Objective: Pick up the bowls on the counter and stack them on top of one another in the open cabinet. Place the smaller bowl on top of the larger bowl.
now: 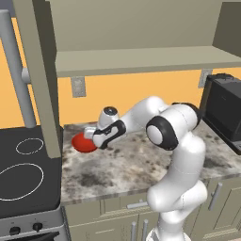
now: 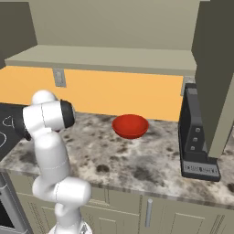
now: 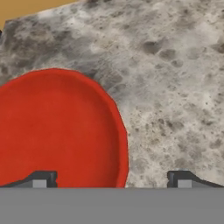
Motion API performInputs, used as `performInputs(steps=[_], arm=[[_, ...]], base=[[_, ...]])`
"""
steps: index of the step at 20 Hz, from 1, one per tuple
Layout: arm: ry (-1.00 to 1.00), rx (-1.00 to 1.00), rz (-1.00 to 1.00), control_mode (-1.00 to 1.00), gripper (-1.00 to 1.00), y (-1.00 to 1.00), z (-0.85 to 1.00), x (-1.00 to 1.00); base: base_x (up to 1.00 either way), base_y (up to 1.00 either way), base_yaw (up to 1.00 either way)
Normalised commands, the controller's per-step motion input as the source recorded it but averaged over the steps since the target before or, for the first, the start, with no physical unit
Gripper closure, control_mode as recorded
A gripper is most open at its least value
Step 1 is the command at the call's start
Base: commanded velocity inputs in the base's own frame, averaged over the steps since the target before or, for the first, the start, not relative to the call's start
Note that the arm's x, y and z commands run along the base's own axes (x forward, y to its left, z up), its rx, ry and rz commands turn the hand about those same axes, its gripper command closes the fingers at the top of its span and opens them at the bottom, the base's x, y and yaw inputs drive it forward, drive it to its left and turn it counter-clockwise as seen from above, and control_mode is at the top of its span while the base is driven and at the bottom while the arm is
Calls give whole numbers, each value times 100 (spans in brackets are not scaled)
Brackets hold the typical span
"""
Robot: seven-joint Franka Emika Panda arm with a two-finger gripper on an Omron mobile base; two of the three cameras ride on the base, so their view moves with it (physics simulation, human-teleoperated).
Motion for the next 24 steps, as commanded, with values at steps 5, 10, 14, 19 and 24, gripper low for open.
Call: performInputs(steps=[5, 10, 14, 19, 24], arm=[[-1, 0, 0, -100, -100, 20, -23, 22], [0, 0, 0, -100, -100, 8, -22, 13], [-1, 0, 0, -100, -100, 3, -26, 6], [-4, 0, 0, -100, 100, 1, -17, 4], [0, 0, 0, -100, 100, 0, -1, 0]], base=[[0, 0, 0], [0, 0, 0], [0, 0, 0], [0, 0, 0], [0, 0, 0]])
